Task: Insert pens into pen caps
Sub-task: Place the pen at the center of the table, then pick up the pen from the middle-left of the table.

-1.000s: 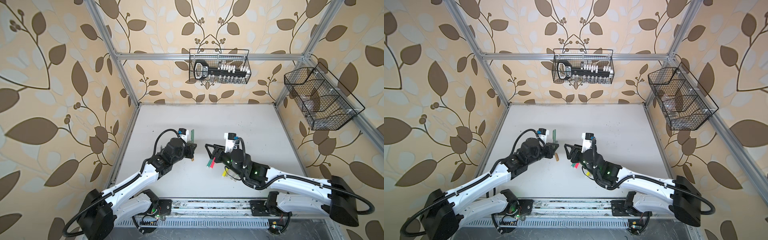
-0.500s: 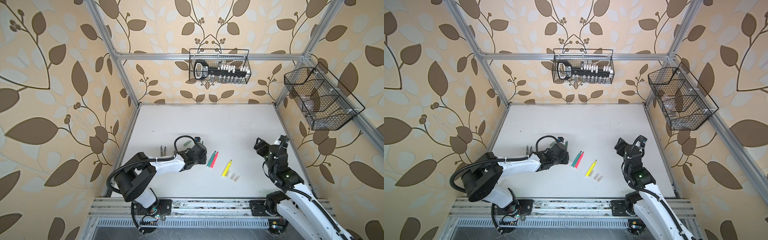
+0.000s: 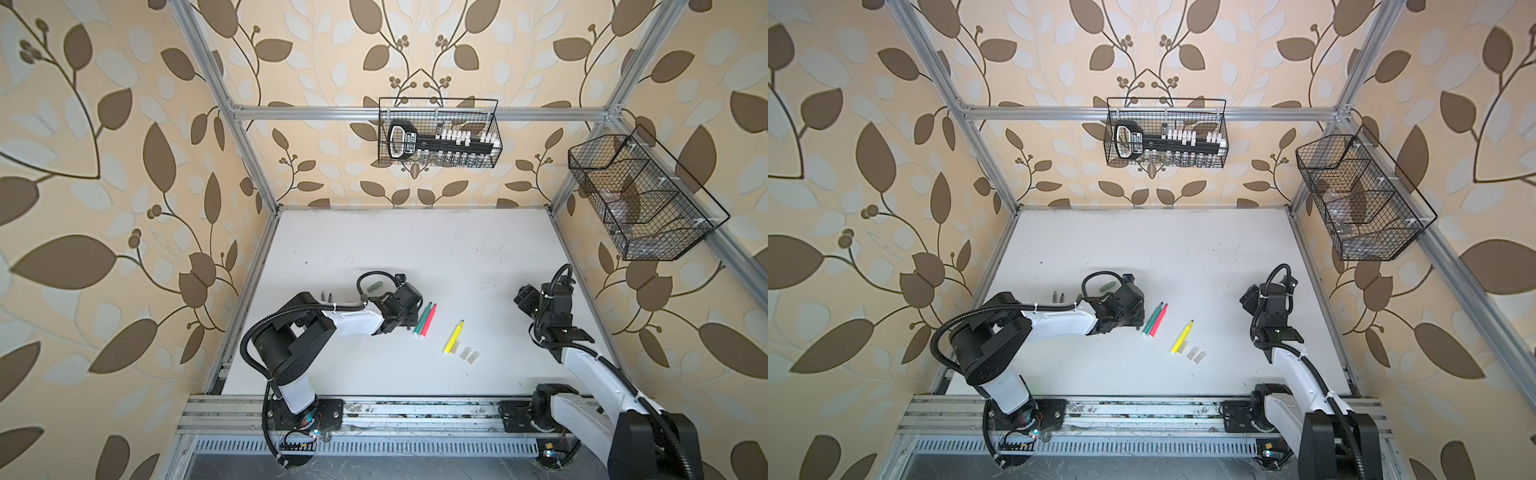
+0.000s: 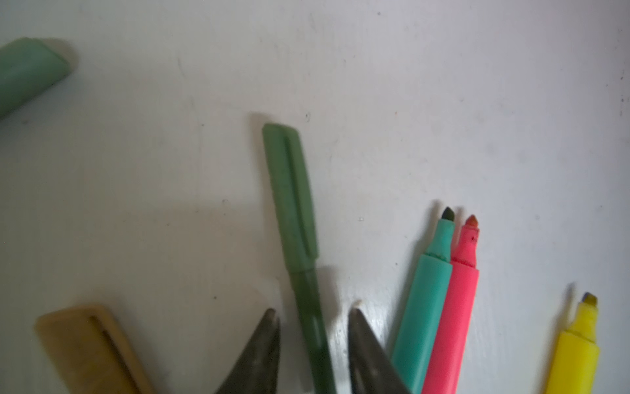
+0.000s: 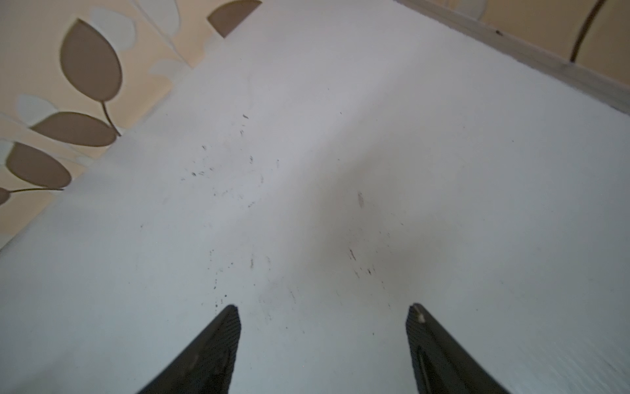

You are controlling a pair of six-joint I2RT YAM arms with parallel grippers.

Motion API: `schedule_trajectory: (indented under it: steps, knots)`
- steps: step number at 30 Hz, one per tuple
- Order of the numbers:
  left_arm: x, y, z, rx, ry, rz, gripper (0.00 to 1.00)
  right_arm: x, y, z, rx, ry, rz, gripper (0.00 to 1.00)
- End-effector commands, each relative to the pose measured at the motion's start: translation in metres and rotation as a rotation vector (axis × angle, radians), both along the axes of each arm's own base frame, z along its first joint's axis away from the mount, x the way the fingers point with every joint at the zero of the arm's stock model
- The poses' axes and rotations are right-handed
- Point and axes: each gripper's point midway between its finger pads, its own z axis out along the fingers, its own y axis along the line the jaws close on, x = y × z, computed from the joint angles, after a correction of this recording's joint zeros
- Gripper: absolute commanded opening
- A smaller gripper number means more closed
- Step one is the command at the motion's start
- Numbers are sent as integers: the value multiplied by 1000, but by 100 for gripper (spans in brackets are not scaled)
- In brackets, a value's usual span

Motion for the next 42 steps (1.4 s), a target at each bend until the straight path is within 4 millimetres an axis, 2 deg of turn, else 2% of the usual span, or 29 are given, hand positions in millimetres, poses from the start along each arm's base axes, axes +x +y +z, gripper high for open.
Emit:
schedule_trajectory:
  steps: [1, 5, 8, 10, 13, 16, 19, 28, 34, 42]
  knots:
    - [8, 1, 30, 30, -64, 3, 48, -3, -2, 5, -50, -30, -20, 80]
    - [12, 25, 70, 108, -153, 35, 57, -3, 3, 7, -67, -35, -5, 80]
    - [12, 60, 106, 177, -243, 107, 60, -2, 5, 7, -73, -32, 0, 80]
    - [8, 89, 119, 233, -260, 175, 60, -1, 7, 7, -72, -32, 9, 80]
    - [-4, 137, 124, 340, -273, 295, 60, -2, 9, 8, -78, -34, 17, 80]
    - [-14, 182, 115, 391, -234, 413, 57, -1, 11, 9, -80, -38, 24, 81]
    - [-22, 207, 100, 358, -163, 473, 54, 0, 12, 9, -82, -37, 32, 80]
    - [-45, 237, 87, 395, -117, 559, 58, 0, 16, 10, -99, -33, 39, 81]
    - [-49, 235, 84, 382, -85, 525, 59, -3, 16, 12, -110, -40, 36, 81]
    - [-47, 230, 70, 396, -21, 481, 57, -3, 21, 15, -125, -52, 48, 82]
